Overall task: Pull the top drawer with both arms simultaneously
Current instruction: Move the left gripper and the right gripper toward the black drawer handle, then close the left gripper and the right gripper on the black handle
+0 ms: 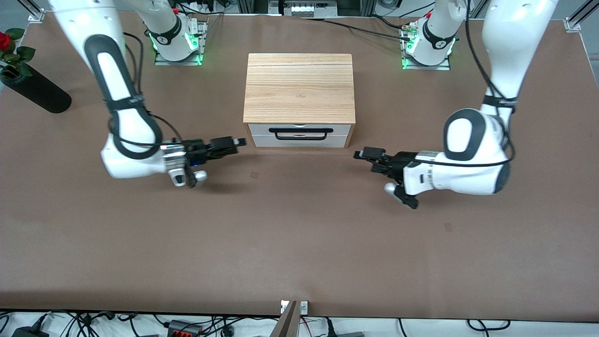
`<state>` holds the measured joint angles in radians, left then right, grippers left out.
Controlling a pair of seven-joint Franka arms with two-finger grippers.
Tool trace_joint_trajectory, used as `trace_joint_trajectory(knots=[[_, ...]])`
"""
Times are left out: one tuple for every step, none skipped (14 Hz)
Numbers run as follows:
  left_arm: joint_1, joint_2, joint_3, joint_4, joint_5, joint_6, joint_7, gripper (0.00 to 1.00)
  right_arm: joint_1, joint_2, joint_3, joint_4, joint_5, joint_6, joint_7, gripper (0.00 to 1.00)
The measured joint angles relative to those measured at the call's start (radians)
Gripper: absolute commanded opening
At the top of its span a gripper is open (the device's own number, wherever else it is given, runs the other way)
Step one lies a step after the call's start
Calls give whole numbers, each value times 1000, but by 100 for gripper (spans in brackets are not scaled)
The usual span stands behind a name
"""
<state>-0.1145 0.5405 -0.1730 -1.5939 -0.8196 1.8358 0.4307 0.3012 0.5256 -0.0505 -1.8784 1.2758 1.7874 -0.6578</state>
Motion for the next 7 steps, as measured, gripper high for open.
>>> trace_joint_trajectory(knots=[[0, 6, -3, -21, -40, 10, 63, 100, 24, 22, 0, -12, 68, 13, -57, 100], [4, 9, -3, -47, -84, 18, 131, 100, 42, 47, 0, -19, 137, 16, -110, 100], [10, 10, -3, -77, -135, 20, 187, 100, 57, 69, 0, -27, 203, 16, -155, 100], [17, 11, -2, -111, -191, 20, 234, 100, 71, 85, 0, -38, 268, 15, -190, 100], [22, 13, -2, -147, -247, 20, 269, 100, 87, 94, 0, -53, 326, 14, -211, 100], [25, 16, -2, -181, -315, 21, 292, 100, 105, 98, 0, -70, 374, 12, -220, 100], [26, 22, -3, -217, -396, 21, 314, 100, 121, 98, 1, -85, 406, 12, -227, 100]])
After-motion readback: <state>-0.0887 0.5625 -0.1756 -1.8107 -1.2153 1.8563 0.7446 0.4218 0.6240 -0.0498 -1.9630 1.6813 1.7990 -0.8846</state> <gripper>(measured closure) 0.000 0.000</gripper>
